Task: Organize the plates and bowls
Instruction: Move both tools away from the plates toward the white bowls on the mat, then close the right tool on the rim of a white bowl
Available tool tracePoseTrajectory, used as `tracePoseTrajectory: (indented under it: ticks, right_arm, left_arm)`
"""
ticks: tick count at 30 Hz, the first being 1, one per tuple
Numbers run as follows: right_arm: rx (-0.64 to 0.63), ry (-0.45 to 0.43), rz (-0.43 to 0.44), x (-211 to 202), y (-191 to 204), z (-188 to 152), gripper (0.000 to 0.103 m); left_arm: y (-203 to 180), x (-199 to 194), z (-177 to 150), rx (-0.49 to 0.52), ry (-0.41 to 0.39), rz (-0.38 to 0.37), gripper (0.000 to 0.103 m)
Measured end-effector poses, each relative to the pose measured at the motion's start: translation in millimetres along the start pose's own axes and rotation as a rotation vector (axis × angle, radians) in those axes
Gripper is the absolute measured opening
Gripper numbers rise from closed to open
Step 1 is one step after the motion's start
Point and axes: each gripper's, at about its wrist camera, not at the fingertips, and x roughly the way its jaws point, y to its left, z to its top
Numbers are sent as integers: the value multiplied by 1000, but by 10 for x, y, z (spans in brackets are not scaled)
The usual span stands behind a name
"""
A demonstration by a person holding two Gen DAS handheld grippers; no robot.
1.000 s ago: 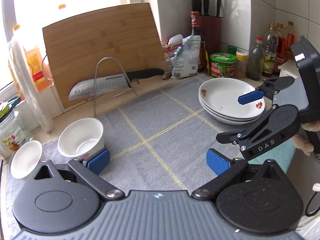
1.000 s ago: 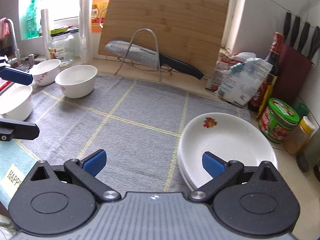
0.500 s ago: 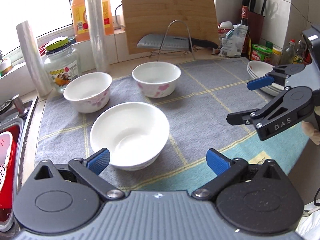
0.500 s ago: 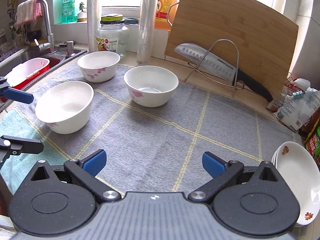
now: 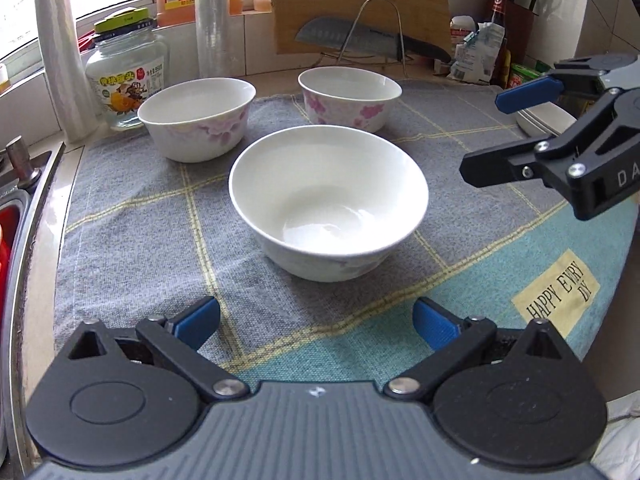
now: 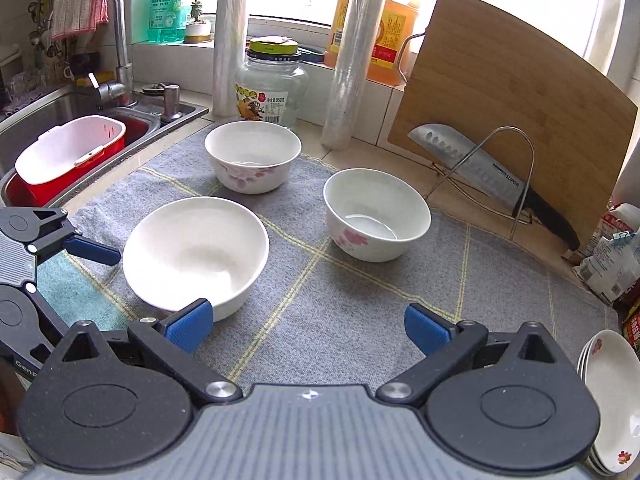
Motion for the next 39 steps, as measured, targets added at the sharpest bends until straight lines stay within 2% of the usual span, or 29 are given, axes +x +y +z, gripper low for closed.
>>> tracePoseTrajectory:
  ticks: [6, 21, 28, 31, 37, 39]
  right_arm:
    - [-21, 11, 6, 70, 88, 76, 103]
    - [-76, 40, 105, 366, 214, 284, 103]
    - [-90, 55, 151, 471, 233, 344, 103]
    - [-103, 60, 165, 516, 245, 362, 103]
    - [-81, 77, 222, 596, 244, 394, 102]
    - [-69, 84, 244, 617, 236, 402, 97]
  left_arm:
    - [-30, 58, -77, 69, -22, 11, 103]
    - [47, 80, 31, 22, -53, -3, 102]
    - [16, 49, 116, 34, -105, 3, 102]
    - [-8, 54, 146, 39, -115, -7, 100]
    - [-39, 64, 146, 44, -123, -16, 89]
    - [-44, 61, 144, 41, -128, -8, 88]
